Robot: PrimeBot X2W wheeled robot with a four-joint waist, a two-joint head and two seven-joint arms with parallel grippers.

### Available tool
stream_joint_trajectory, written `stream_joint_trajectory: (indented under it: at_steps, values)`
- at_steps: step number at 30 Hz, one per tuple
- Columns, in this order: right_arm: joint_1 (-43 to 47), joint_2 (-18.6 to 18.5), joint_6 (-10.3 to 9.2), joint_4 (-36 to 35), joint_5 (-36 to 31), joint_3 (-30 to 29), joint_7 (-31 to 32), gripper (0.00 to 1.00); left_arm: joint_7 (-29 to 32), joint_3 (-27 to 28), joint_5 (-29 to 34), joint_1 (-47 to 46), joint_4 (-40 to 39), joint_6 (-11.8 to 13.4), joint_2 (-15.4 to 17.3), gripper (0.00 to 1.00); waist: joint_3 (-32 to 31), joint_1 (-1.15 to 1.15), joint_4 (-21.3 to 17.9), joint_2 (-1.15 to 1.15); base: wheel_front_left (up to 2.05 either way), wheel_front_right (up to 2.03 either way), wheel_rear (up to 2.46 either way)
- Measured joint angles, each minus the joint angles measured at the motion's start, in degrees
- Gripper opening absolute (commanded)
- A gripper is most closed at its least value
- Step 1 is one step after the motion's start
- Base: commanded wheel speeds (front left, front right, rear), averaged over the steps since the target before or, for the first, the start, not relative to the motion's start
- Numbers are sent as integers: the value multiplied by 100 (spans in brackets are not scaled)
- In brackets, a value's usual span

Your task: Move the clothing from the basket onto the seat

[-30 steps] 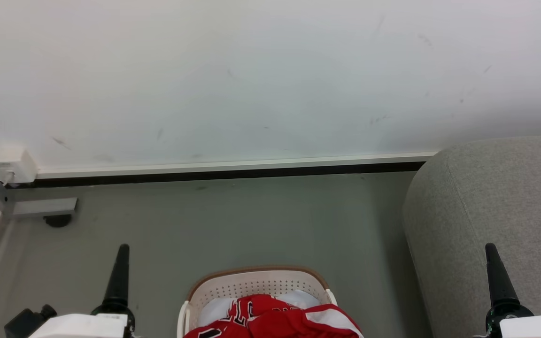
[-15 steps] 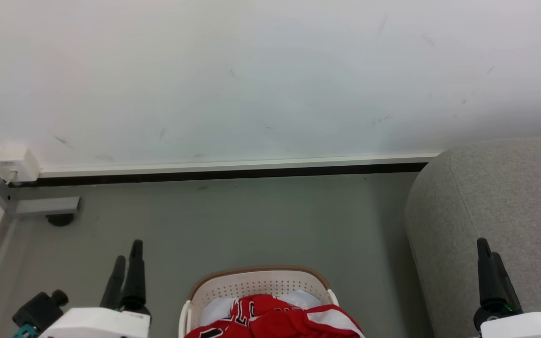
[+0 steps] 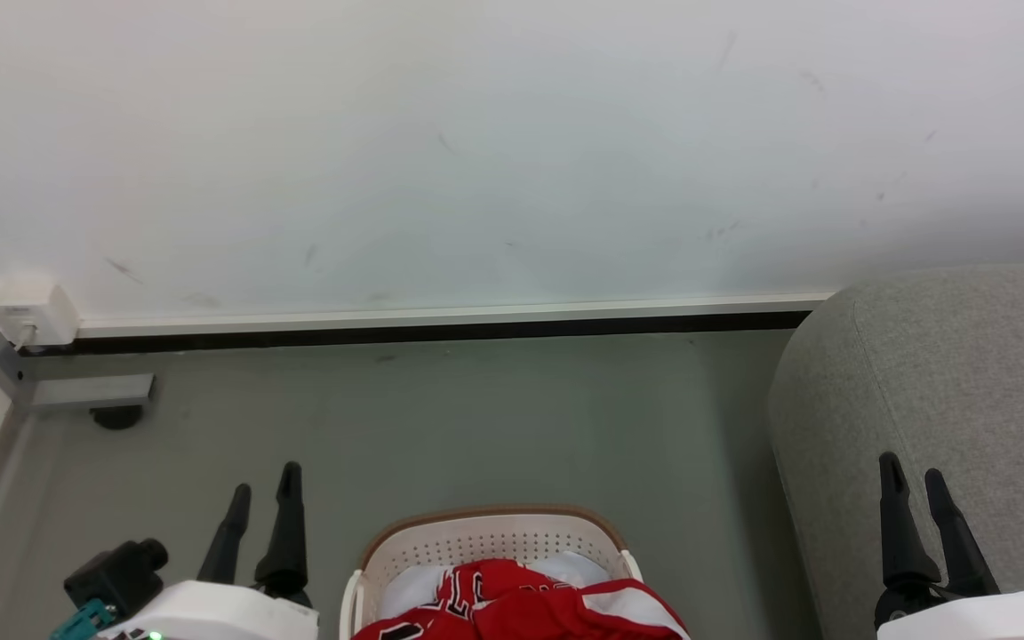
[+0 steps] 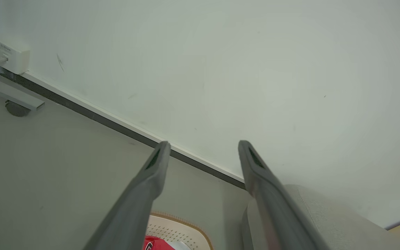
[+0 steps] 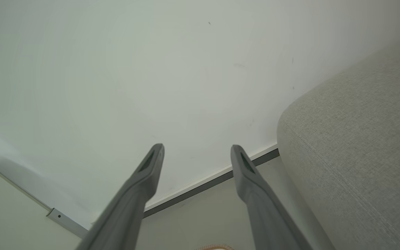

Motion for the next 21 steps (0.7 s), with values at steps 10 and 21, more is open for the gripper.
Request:
stream_joint_trajectory:
  at_steps: [10, 21]
  values:
    - [4, 0, 0, 70, -749, 2, -160, 100, -187, -156, 646, -49, 14, 142, 76, 100, 0, 0, 15, 0, 0, 0, 0]
    - [-4, 1, 0, 169, -1340, 53, -311, 100, -318, -254, 1196, -94, 18, 154, 92, 100, 7, 0, 24, 0, 0, 0, 0]
